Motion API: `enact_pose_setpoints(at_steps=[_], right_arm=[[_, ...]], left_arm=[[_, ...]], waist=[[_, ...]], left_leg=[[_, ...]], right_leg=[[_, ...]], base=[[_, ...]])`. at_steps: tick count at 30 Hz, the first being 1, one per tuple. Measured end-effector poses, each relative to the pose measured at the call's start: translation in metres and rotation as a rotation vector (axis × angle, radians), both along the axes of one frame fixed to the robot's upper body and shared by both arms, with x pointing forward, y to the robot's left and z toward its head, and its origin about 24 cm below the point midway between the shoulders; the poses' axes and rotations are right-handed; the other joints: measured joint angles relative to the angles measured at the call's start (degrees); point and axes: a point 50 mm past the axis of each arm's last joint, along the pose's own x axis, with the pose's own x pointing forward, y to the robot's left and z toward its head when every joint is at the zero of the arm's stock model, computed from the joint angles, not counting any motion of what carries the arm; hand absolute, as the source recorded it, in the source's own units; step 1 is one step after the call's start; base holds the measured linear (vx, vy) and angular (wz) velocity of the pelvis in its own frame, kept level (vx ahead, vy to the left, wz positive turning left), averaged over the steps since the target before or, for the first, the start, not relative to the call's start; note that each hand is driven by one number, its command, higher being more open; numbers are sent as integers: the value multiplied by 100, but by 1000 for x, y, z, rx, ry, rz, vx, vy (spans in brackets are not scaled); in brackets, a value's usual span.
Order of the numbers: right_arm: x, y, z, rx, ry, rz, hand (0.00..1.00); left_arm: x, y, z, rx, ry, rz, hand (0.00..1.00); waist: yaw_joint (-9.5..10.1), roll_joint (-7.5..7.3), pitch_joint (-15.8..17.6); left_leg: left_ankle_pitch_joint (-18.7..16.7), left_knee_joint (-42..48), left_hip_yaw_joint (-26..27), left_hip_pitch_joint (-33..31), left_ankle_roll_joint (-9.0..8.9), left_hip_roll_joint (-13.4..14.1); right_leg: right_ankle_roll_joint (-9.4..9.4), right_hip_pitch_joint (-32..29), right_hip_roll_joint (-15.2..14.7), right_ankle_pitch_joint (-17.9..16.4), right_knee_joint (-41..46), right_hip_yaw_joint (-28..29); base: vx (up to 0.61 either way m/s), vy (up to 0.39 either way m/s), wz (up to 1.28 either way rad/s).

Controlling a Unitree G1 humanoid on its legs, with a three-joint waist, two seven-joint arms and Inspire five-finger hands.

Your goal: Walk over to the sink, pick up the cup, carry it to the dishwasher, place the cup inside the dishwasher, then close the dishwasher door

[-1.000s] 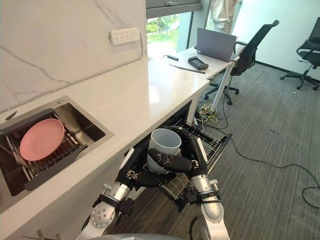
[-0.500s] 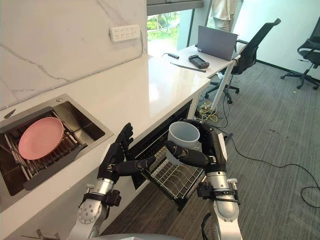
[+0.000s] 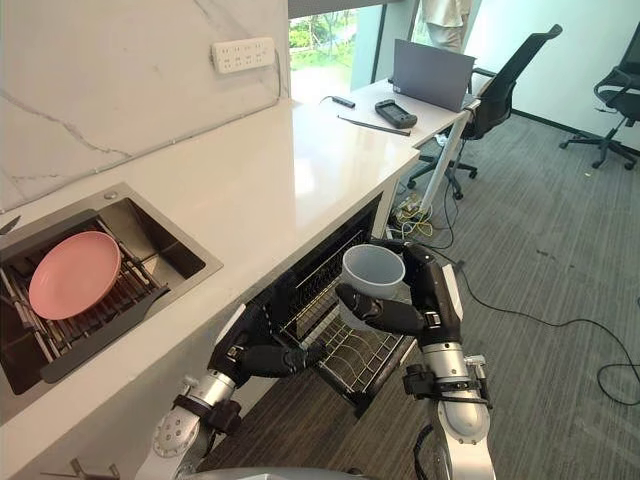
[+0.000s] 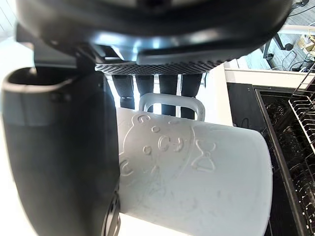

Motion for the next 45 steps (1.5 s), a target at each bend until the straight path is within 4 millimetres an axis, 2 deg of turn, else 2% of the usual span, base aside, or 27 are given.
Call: enact_pose_setpoints(at_steps=[5, 10, 12, 15, 19, 24, 28, 31, 36, 40, 45], right_arm=[[-1, -6, -6, -28, 34, 12, 0], [-4, -15, -41, -34, 198, 11, 0], [-6, -19, -56, -28, 266, 0, 0], [-6, -22, -66, -40, 311, -3, 0], [-4, -23, -75, -96, 359, 5, 0], [-3, -27, -81, -167, 394, -5, 0], [4, -29, -86, -182, 415, -25, 0], [23, -30, -84, -231, 409, -24, 0], [71, -40, -62, -322, 345, -85, 0], [91, -49, -45, -410, 304, -118, 0], [122, -63, -4, -473, 199, -167, 0]], left_arm=[[-16, 10, -32, 55, 168, 36, 100], [-43, 32, -77, 176, 392, 111, 100], [-61, 46, -97, 236, 509, 168, 100], [-80, 59, -112, 285, 614, 222, 100], [-100, 80, -122, 349, 677, 333, 100], [-116, 86, -129, 378, 736, 395, 100], [-115, 88, -129, 367, 725, 420, 100], [-108, 89, -129, 336, 716, 450, 100], [-69, 92, -121, 289, 621, 486, 100], [-54, 94, -117, 257, 585, 511, 100], [-33, 93, -110, 215, 534, 526, 100]], waist=[[7, 26, 31], [10, 69, 52], [10, 91, 66], [11, 126, 83], [82, 158, 95], [133, 160, 117], [161, 158, 220], [236, 151, 399], [436, 131, 1189], [527, 133, 1488], [588, 210, 1935]], left_leg=[[1, -4, -2, -10, -1, 0], [49, -74, -48, 1, -3, -20], [93, -125, -115, 6, -6, -37], [133, -170, -188, 35, -11, -53], [225, -273, -266, 111, -12, -71], [302, -333, -389, 132, 6, -99], [393, -418, -515, 100, 26, -136], [427, -371, -554, -154, 26, -148], [468, 64, -731, -901, 63, -150], [469, 215, -822, -1244, 63, -186], [497, 404, -929, -1699, 105, -267]], right_leg=[[0, -9, 0, 0, -1, -6], [3, -5, -6, -1, -10, -85], [6, 18, -11, 0, -37, -143], [6, 78, -21, 1, -57, -219], [6, 134, -30, 1, -56, -300], [7, 187, -59, 1, -51, -422], [18, 178, -89, 9, -47, -545], [28, -41, -107, 43, -38, -583], [-14, -489, -124, 230, -29, -706], [-12, -714, -144, 270, -25, -788], [-14, -1063, -200, 384, -29, -804]], base=[[0, 0, 0], [0, 0, 4], [-6, -12, 13], [-17, -17, 14], [-53, -22, 10], [-50, -11, 12], [-45, -6, 17], [-57, -3, 9], [-62, -10, 18], [-29, 5, 16], [-46, 37, 5]])
